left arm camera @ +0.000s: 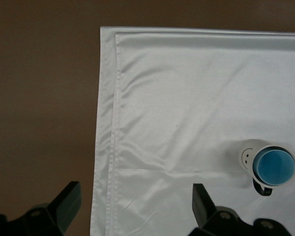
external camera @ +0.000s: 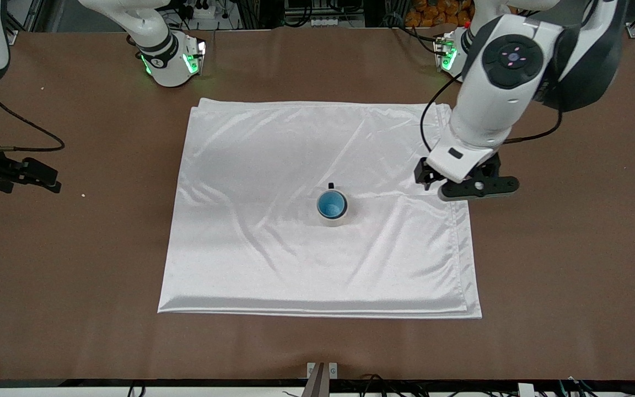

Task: Place blue cup into white mug on cloth

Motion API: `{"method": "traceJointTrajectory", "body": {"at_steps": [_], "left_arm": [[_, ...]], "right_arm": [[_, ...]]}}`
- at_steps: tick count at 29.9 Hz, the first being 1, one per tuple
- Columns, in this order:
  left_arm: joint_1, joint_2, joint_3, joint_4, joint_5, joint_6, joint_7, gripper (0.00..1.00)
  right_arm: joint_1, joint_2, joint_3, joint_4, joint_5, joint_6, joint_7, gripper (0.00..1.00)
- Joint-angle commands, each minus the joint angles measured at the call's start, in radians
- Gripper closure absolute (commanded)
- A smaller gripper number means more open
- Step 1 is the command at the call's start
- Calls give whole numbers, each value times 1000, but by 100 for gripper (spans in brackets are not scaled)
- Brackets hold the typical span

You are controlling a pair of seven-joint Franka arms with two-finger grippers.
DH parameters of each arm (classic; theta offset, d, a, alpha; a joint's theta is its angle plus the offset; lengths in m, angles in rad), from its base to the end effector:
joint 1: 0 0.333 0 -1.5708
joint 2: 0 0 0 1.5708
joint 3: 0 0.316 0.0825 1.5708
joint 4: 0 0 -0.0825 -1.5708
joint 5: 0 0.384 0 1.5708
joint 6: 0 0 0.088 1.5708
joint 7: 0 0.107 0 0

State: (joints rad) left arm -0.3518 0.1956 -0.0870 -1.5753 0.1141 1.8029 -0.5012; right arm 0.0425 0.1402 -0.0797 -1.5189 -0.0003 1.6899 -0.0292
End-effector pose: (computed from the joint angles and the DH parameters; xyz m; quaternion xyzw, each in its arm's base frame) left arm 0.5730 -0.2536 0.5281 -0.9985 -0.0199 -0.0360 0.0347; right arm 0.6065 -0.0194 0.5787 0.9999 -0.0035 0.0154 0.0062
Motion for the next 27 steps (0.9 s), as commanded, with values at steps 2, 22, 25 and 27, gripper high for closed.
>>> {"method": "traceJointTrajectory", "body": {"at_steps": [2,22,25,27], "left_arm": [[2,-85,99,-38,-88,-42,144,0],[80,-120,164,78,-129,-201,250,0],[80,-120,171,84,-131,-214,251,0],[80,-120,178,98,-129,-221,263,0]], "right_arm": [[-12,-30,17,-37,-6,5,-14,0],[-16,-42,17,-70,0,30,-14,0],[-15,-47,17,-78,0,36,-14,0],[-15,-56,17,-95,0,50,-14,0]]}}
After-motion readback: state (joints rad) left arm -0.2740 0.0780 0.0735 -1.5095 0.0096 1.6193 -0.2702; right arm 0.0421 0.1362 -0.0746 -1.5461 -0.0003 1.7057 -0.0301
